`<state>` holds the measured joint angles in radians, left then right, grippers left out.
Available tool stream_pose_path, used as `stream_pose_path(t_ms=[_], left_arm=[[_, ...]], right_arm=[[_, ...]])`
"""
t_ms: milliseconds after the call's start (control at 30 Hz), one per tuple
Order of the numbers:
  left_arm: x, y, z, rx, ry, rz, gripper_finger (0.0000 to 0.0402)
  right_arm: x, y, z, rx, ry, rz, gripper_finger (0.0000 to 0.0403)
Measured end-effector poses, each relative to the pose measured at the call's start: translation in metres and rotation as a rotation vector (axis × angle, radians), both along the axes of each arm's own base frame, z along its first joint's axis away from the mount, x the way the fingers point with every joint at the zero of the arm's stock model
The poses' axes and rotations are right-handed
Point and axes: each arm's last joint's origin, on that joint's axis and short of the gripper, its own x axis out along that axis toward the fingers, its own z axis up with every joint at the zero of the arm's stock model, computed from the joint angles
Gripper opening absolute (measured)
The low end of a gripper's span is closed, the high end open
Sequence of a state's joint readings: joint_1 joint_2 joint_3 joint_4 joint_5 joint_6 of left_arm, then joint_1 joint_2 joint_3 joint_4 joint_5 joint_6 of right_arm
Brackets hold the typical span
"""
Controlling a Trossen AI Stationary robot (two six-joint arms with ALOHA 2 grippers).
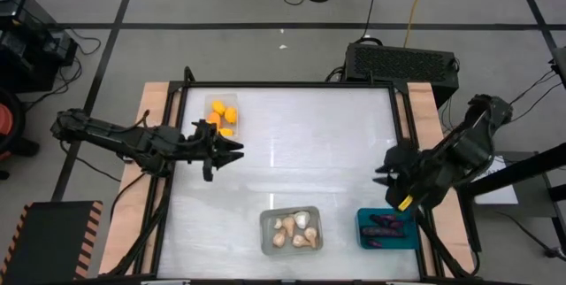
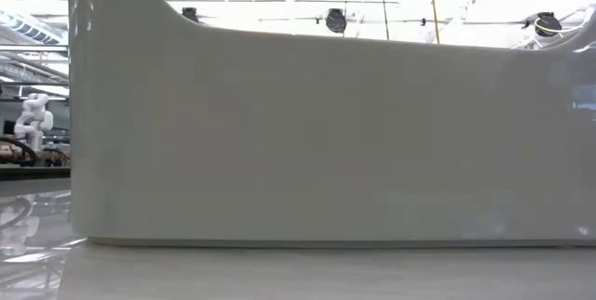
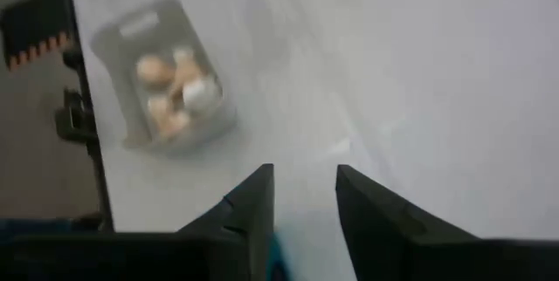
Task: Sort produce into baskets
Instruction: Return to Home Position
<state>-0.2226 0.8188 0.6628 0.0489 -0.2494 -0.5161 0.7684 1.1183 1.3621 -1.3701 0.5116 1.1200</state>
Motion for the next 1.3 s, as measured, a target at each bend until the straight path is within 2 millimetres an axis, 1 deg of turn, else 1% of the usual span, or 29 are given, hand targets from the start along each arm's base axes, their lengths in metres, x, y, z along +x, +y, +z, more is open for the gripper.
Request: stream_pose_path(t_ms=[67, 133, 233, 300, 400, 467, 600, 767, 800, 900, 967, 1067, 1167, 1300], left_arm=[[0.000, 0.001, -0.003, -0.011, 0.025, 0.029, 0.0160], [-0.001, 0.002, -0.006, 0.005, 0.061, 0.073, 0.0160], [-0.003, 0.005, -0.013, 0.040, 0.131, 0.166, 0.0160], [-0.004, 0.007, -0.018, 0.064, 0.176, 0.229, 0.0160], [-0.006, 0.010, -0.024, 0.108, 0.207, 0.283, 0.0160], [-0.007, 0.012, -0.028, 0.145, 0.231, 0.286, 0.0160], [-0.011, 0.020, -0.029, 0.163, 0.251, 0.318, 0.0160], [-0.022, 0.034, -0.031, 0.123, 0.300, 0.397, 0.0160], [-0.025, 0.036, -0.031, 0.122, 0.311, 0.406, 0.0160], [-0.034, 0.042, -0.031, 0.123, 0.330, 0.412, 0.0160], [-0.040, 0.046, -0.027, 0.161, 0.318, 0.390, 0.0160], [-0.051, 0.051, -0.020, 0.225, 0.289, 0.383, 0.0159], [-0.061, 0.055, -0.015, 0.271, 0.257, 0.342, 0.0156], [-0.073, 0.057, -0.014, 0.311, 0.252, 0.284, 0.0142]], right_arm=[[-0.005, -0.010, 0.005, -0.024, -0.067, 0.005, 0.0094], [-0.012, -0.021, 0.005, -0.037, -0.126, 0.007, 0.0068], [-0.023, -0.035, -0.005, -0.029, -0.198, 0.011, 0.0023], [-0.030, -0.043, -0.020, -0.024, -0.227, 0.018, 0.0006], [-0.039, -0.052, -0.048, -0.018, -0.269, 0.043, 0.0009], [-0.043, -0.055, -0.068, -0.018, -0.300, 0.064, 0.0008], [-0.053, -0.063, -0.105, -0.001, -0.333, 0.079, 0.0002], [-0.068, -0.076, -0.137, 0.051, -0.373, 0.053, 0.0001], [-0.070, -0.078, -0.138, 0.077, -0.400, 0.047, 0.0001], [-0.077, -0.084, -0.131, 0.130, -0.530, 0.031, 0.0001], [-0.080, -0.089, -0.127, 0.128, -0.606, -0.027, 0.0000], [-0.082, -0.094, -0.120, 0.073, -0.713, -0.128, 0.0000], [-0.081, -0.096, -0.115, -0.009, -0.764, -0.205, 0.0000], [-0.080, -0.096, -0.114, -0.018, -0.779, -0.250, 0.0000]])
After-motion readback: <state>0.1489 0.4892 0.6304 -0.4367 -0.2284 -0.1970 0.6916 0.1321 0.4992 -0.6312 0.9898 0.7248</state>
